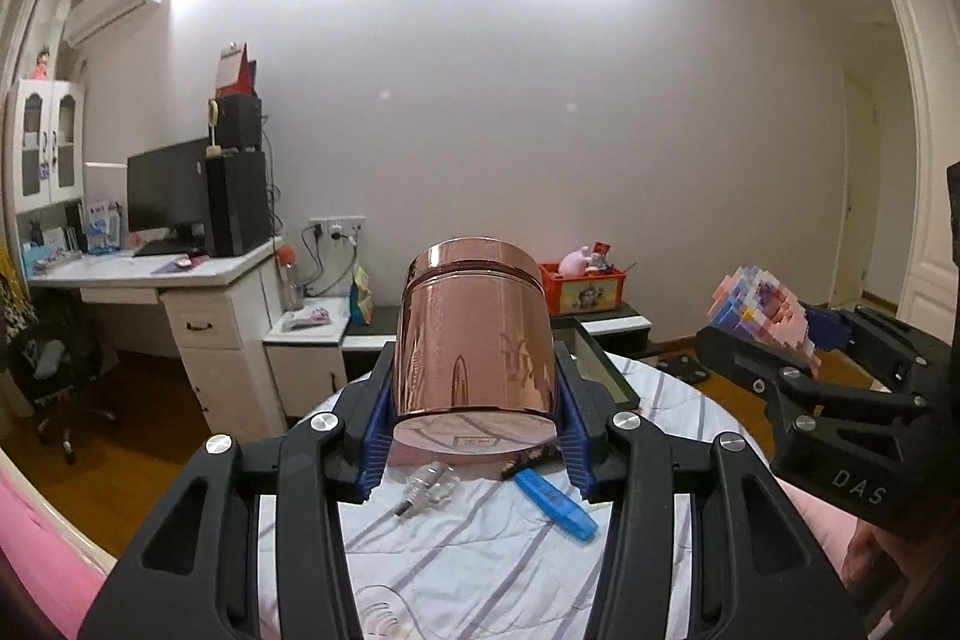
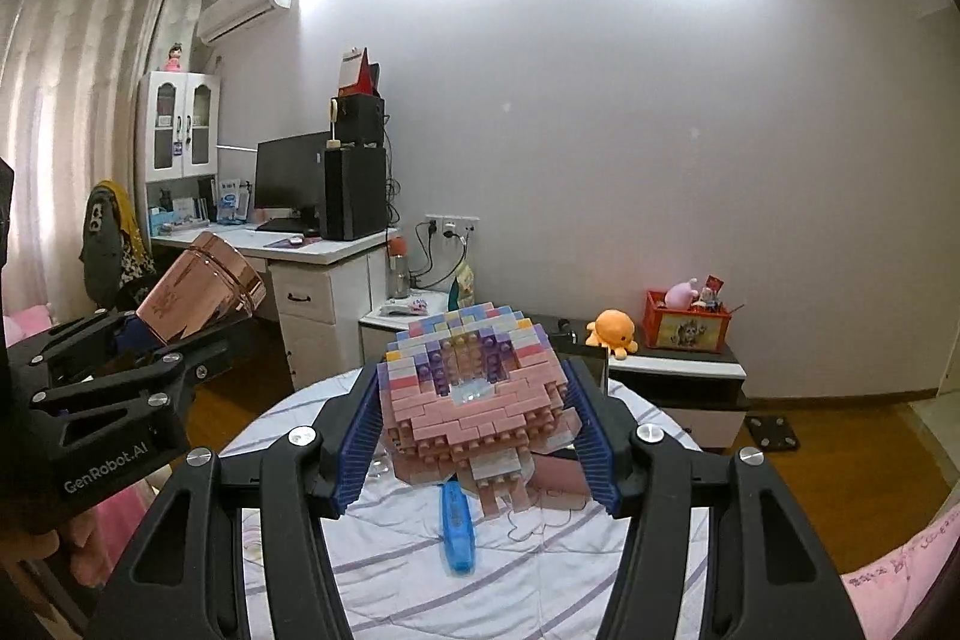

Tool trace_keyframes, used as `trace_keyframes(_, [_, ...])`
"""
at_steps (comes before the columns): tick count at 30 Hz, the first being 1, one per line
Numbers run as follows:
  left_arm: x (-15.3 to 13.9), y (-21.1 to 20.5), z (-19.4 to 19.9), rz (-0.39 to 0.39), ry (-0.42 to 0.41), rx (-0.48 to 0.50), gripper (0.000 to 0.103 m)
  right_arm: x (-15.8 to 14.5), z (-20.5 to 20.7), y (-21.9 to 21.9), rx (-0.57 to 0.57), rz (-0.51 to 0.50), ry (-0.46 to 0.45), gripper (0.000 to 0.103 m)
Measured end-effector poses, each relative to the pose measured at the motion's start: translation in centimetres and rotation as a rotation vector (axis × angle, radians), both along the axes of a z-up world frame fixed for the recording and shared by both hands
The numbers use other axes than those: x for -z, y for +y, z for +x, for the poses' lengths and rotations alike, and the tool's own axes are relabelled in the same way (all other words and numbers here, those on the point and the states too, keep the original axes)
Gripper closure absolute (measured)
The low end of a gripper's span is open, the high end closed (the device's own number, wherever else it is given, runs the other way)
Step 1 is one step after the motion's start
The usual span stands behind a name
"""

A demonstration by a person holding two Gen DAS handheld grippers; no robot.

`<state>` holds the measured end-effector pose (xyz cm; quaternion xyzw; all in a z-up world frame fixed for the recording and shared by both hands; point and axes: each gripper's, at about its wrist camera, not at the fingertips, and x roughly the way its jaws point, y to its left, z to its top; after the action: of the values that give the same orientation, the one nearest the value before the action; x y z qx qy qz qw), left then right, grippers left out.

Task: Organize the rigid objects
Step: 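Carry the copper jar and block figure over the pink box and release both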

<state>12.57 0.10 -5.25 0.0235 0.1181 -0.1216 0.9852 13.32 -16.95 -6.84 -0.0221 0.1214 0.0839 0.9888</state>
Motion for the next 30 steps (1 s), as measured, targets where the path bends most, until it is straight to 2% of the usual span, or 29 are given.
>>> trace_keyframes(8, [0.2, -0.1, 0.6, 0.02, 0.008, -0.014, 0.056, 0.1, 1.0, 0.3, -0.019, -0.008, 0.012, 0.044])
trace_keyframes(17, [1.2, -1.2, 4.7, 0.064, 0.046, -0.008, 0.056, 0.9, 4.8, -0.9, -0.013, -0.011, 0.046, 0.044])
trace_keyframes(23, [2.6, -2.2, 11.9, 0.065, 0.142, 0.047, 0.056, 2.5, 10.0, -2.2, 0.001, -0.018, 0.123, 0.044])
trace_keyframes(30, [7.1, -4.4, 22.8, 0.101, 0.349, 0.099, 0.056, 6.9, 18.0, -4.5, 0.029, -0.025, 0.277, 0.044])
